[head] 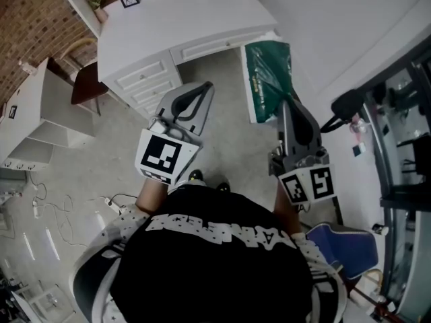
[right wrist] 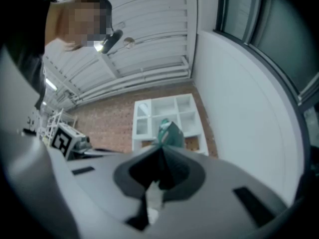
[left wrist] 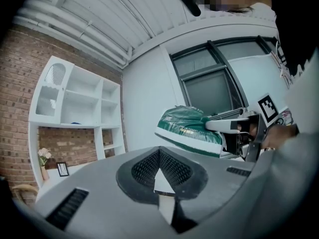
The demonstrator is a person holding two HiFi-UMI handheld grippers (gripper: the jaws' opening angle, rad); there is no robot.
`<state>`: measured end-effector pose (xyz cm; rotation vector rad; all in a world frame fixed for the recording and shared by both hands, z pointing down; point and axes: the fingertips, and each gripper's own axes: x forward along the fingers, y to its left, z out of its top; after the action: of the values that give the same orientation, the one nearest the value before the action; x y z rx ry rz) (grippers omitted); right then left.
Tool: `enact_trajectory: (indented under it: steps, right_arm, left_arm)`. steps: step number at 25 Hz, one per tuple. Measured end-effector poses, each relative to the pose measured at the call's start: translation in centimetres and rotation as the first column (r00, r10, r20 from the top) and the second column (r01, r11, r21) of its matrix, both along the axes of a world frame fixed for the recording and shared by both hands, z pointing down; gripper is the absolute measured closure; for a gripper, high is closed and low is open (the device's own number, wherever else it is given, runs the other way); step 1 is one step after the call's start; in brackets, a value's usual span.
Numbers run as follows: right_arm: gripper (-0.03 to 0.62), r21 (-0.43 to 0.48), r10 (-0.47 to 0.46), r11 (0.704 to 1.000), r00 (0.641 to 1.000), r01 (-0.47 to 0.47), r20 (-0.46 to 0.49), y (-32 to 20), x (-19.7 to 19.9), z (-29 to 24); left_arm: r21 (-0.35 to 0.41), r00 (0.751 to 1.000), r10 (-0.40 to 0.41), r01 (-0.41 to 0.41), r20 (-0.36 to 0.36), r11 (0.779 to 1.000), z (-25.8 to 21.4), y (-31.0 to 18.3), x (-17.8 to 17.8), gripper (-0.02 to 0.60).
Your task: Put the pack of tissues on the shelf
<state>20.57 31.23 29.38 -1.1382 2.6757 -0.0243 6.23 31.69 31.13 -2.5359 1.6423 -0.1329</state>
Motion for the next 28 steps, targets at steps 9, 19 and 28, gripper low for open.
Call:
enact_trajectory:
  steps: [9, 19, 28]
  right_arm:
    - [0.562, 0.016, 0.016, 1.000, 1.000, -0.016, 0.002, 0.4, 2.3, 0.1]
    - [0.563, 0.032, 0.037, 0.999, 0.999, -0.036, -0.020, -2.5, 1.7, -0.3]
    - [0.563, 0.033, 0.069, 0.997, 0.996, -0.067, -0.049, -8.2, 1.1, 0.1]
  left_arm:
    - [-0.019, 1.000, 0.022, -0.022, 0.011, 1.000, 1.2, 0.1, 2.4, 0.553]
    - [-0.015, 0.993, 0.116, -0.116, 0.006, 0.993, 2.4, -4.2, 3.6, 0.552]
    - [-0.018, 0.987, 0.159, -0.160, -0.021, 0.987, 3.2, -10.5, 3.3, 0.552]
